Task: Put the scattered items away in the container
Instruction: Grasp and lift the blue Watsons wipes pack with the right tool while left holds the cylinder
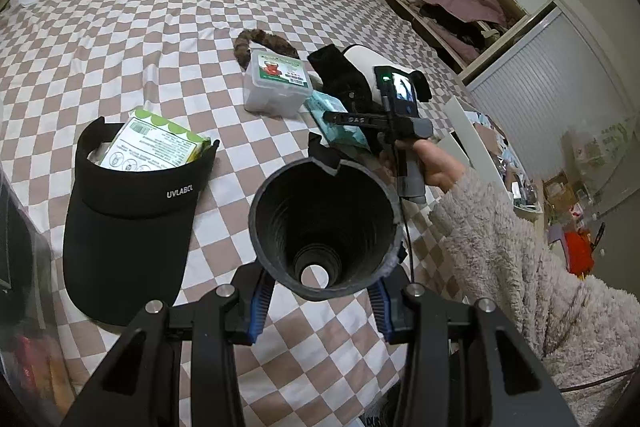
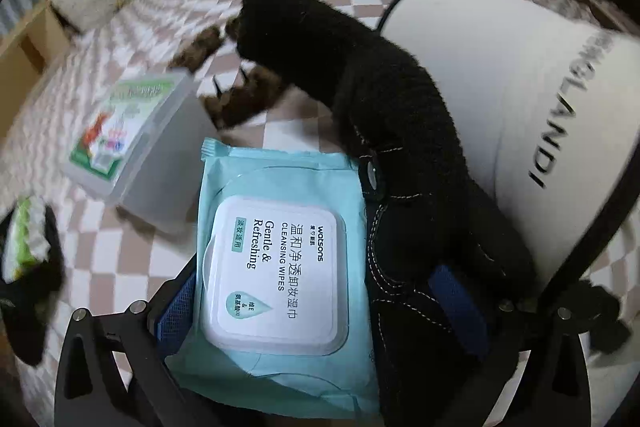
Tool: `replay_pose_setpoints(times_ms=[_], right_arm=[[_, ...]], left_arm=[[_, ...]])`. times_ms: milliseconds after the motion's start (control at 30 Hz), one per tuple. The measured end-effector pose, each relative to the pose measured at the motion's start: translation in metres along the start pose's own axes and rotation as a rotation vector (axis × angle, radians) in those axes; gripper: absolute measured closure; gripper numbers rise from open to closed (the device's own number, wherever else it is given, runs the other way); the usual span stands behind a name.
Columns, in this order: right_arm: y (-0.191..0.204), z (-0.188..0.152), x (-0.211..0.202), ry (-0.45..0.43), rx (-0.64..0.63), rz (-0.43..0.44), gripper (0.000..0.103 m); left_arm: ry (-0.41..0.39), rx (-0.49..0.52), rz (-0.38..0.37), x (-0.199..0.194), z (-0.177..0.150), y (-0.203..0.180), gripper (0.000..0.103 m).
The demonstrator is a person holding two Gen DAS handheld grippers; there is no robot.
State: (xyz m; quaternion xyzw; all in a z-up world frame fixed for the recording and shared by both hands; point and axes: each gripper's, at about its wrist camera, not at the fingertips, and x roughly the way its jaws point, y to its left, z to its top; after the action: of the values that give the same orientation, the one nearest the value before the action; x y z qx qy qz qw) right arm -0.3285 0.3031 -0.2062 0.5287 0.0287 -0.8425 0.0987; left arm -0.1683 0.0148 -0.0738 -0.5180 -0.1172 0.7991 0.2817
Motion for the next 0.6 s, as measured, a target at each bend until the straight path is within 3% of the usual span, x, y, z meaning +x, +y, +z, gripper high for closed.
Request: replay_pose_setpoints(times_ms=[167, 300, 400, 600], right_arm=[[0.034, 0.008, 0.009, 0.061, -0.061, -0.177, 0.0], [0.051, 0.005, 0.013, 0.02, -0.115, -0.268, 0.0], [0.059, -0.006, 0.002, -0.038, -0.141, -0.292, 0.011], [0.07, -0.021, -0.03, -0.082, -0.169, -0.231, 0.043]], left_arm=[[0.004, 0.001, 0.009, 0.0, -0.002, -0.003, 0.061], [-0.005, -0.005, 0.021, -0.006, -0.004, -0.003, 0.061], [-0.009, -0.011, 0.025, -0.011, -0.007, -0.003, 0.061], [-0.031, -0.004, 0.04, -0.023, -0.013, -0.007, 0.061]])
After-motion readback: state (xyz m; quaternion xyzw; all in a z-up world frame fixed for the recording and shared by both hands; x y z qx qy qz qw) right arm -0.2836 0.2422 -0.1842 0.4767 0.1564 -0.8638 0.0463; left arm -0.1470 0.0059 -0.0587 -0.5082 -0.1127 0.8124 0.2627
